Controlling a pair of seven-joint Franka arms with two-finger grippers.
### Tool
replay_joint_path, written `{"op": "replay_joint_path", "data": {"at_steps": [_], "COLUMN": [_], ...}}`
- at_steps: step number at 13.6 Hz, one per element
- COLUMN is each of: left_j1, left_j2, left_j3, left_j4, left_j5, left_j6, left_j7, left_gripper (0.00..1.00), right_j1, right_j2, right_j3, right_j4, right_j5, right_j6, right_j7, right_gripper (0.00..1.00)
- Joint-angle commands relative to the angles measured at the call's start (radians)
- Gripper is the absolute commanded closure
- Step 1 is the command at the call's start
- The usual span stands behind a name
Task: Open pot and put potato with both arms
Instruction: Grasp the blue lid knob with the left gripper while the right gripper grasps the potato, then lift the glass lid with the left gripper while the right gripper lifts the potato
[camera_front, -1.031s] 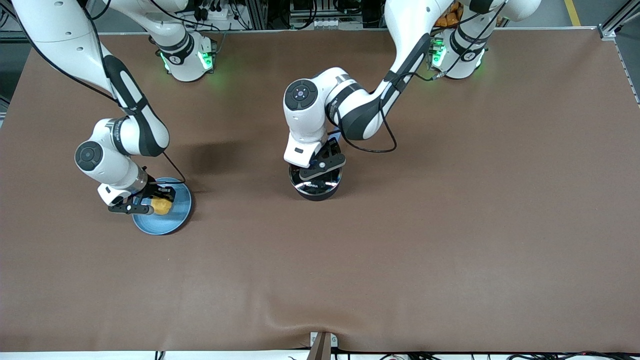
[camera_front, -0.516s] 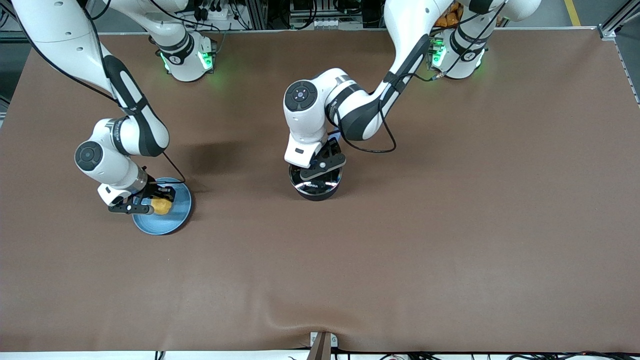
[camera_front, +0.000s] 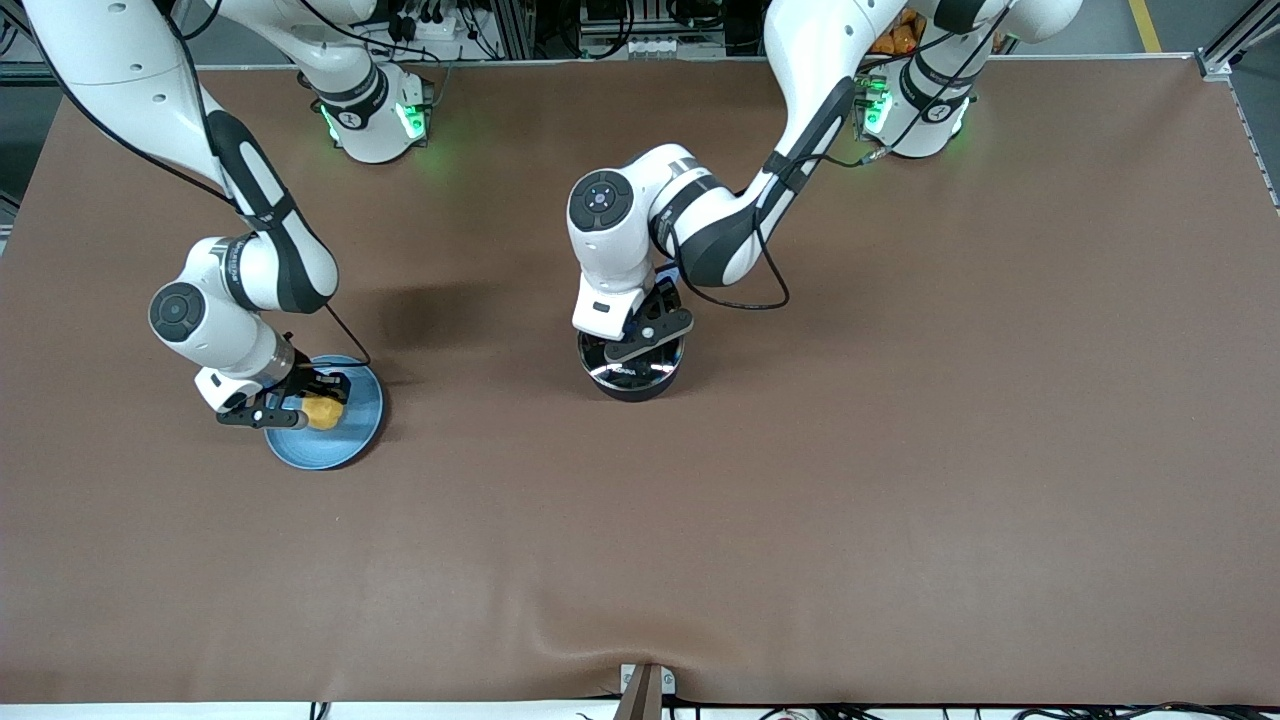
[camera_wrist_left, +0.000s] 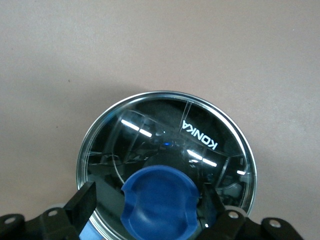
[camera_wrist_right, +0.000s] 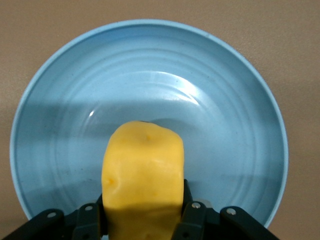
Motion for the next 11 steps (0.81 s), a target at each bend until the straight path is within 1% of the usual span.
{"op": "replay_joint_path", "data": {"at_steps": [1, 2, 5, 7, 11], "left_j1": [0.000, -0.001, 0.002, 0.008, 0.075], "left_j2": [0.002, 0.002, -0.019, -0.054, -0.155], "left_j3": [0.003, 0.003, 0.005, 0.008, 0.008], "left_j4": [0.007, 0.009, 0.012, 0.012, 0.010], "left_j5": [-0.013, -0.013, -0.007, -0.009, -0.007], "left_j6": [0.006, 0.006, 0.006, 0.005, -0.039], "left_j7": [0.007, 0.008, 0.005, 0.008, 0.047], "left_gripper": [0.97, 1.00, 1.00, 1.00, 1.00], "right_j1": [-0.023, -0.023, -0.023, -0.023, -0.023], "right_j2": [0.019, 0.019, 0.019, 0.019, 0.012], "right_j3": [0.011, 0.011, 0.011, 0.011, 0.011], "right_j4": [0.005, 0.005, 0.005, 0.005, 0.005], "right_j5": [0.014, 0.014, 0.014, 0.014, 0.014], "right_j6": [0.014, 0.014, 0.014, 0.014, 0.012], "right_j7": [-0.032, -0.032, -0.032, -0.032, -0.032], "right_gripper": [1.00, 1.00, 1.00, 1.00, 1.00]}}
